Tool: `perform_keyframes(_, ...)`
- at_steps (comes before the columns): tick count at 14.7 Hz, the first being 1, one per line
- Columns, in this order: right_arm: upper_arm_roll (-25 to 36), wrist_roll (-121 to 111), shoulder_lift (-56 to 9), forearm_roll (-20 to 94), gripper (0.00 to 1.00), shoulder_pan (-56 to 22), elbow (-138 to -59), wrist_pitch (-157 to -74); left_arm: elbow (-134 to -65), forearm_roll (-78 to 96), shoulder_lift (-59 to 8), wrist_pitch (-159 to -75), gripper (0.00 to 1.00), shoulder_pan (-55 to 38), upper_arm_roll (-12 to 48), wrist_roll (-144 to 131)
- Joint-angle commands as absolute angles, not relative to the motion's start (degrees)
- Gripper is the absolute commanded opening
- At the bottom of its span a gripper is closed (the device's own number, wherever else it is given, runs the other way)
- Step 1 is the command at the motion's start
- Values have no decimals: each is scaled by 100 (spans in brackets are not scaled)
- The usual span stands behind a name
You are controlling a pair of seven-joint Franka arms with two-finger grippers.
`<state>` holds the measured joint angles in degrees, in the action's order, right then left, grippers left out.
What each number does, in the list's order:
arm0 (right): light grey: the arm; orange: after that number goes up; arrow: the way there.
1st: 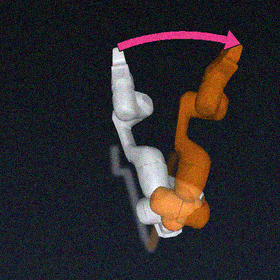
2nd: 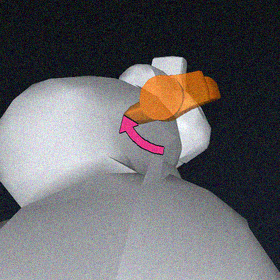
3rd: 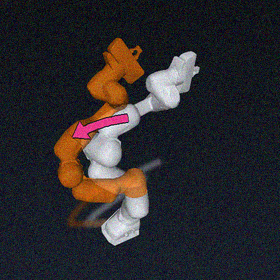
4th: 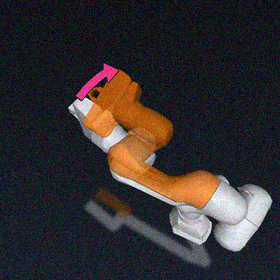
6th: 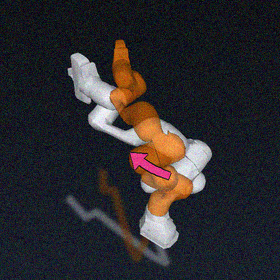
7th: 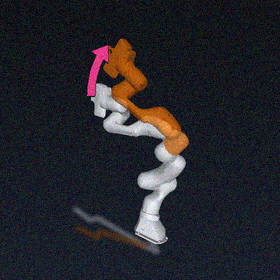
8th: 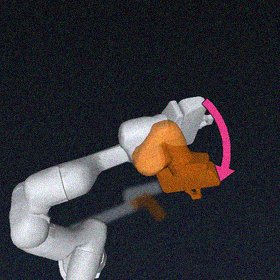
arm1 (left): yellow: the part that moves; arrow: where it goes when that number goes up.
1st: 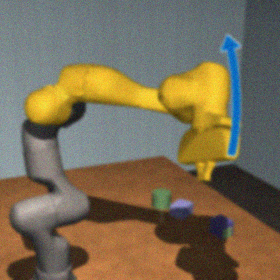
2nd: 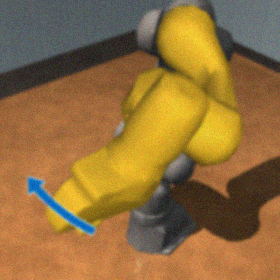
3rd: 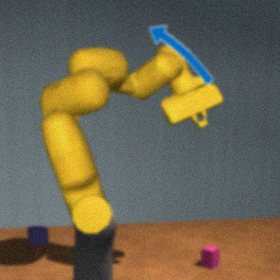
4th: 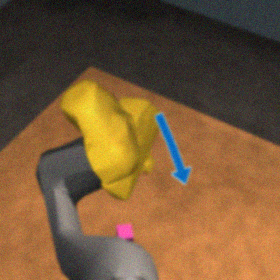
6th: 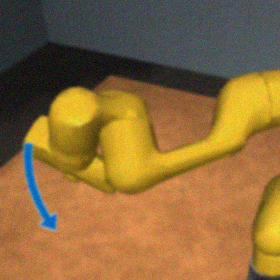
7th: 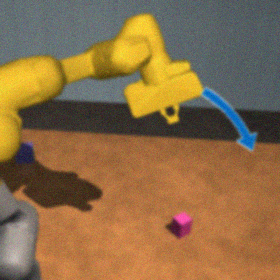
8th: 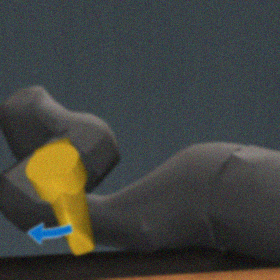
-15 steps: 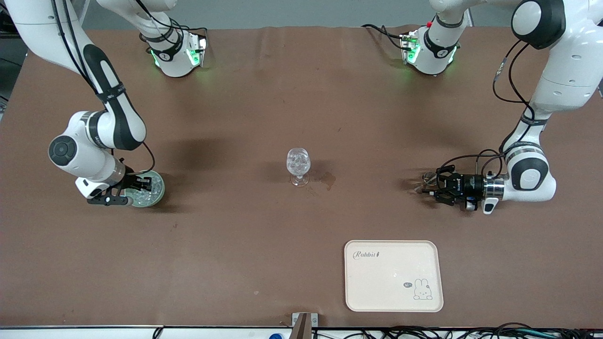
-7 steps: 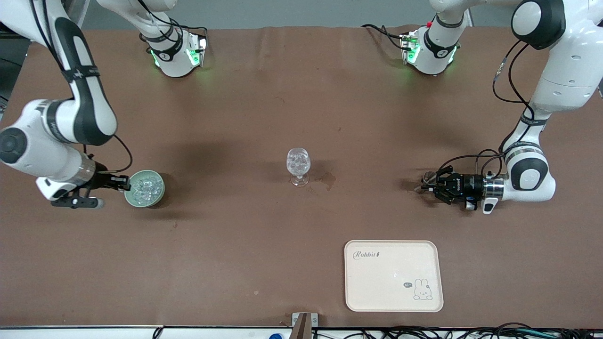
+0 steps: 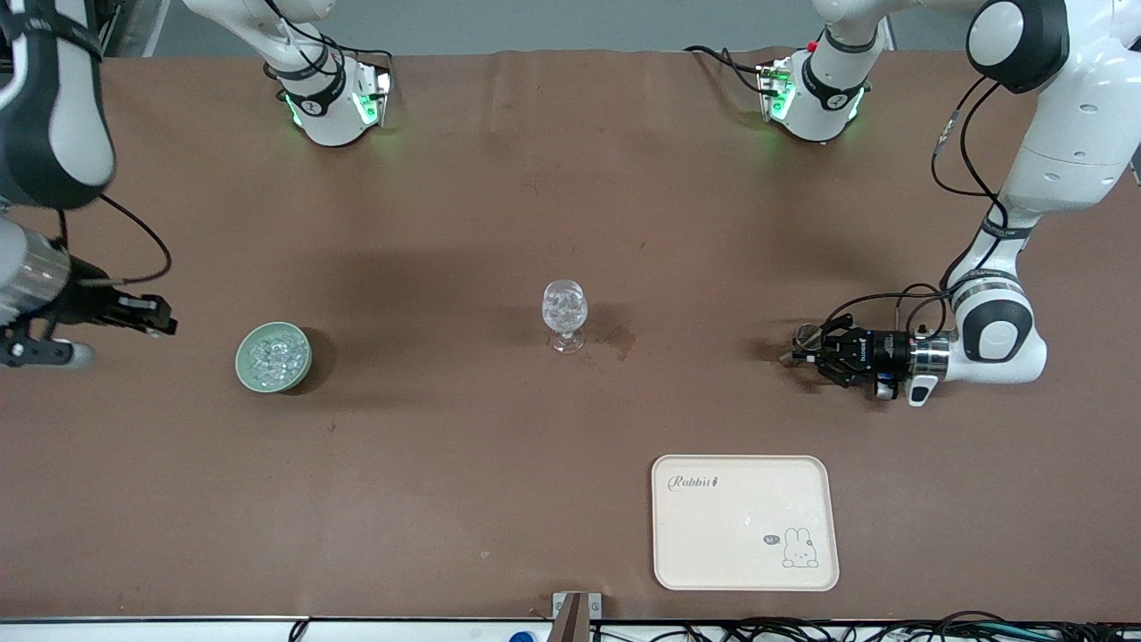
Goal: Pour wine and add ice with both arms
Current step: 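Lift the ice cube with the right gripper while the left gripper lifts the jigger, then carry the jigger with the left gripper over the wine glass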
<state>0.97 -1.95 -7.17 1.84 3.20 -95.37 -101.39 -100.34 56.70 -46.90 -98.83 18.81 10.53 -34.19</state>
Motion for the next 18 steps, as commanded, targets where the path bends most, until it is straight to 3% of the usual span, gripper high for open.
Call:
perform_keyframes(1,18,-150,-283,141,6,221,-9597,-9880,-10107,5783,-4325,-9897,1,1854,1265,-3953)
perform_keyframes(6,26,-149,298,132,6,-44,-9791,-9511,-10282,5774,-3772,-10062,1,1662,1678,-4639)
perform_keyframes(9,44,-158,273,132,6,0,-9424,-9168,-10520,5774,-3271,-10668,1,1433,2143,-5508)
perform_keyframes(14,70,-202,237,123,5,88,-8650,-8518,-10669,5774,-3007,-11635,1,1424,3066,-6354)
perform_keyframes(18,70,-237,229,132,5,167,-8543,-8411,-10775,5705,-2656,-12206,1,987,3349,-7029)
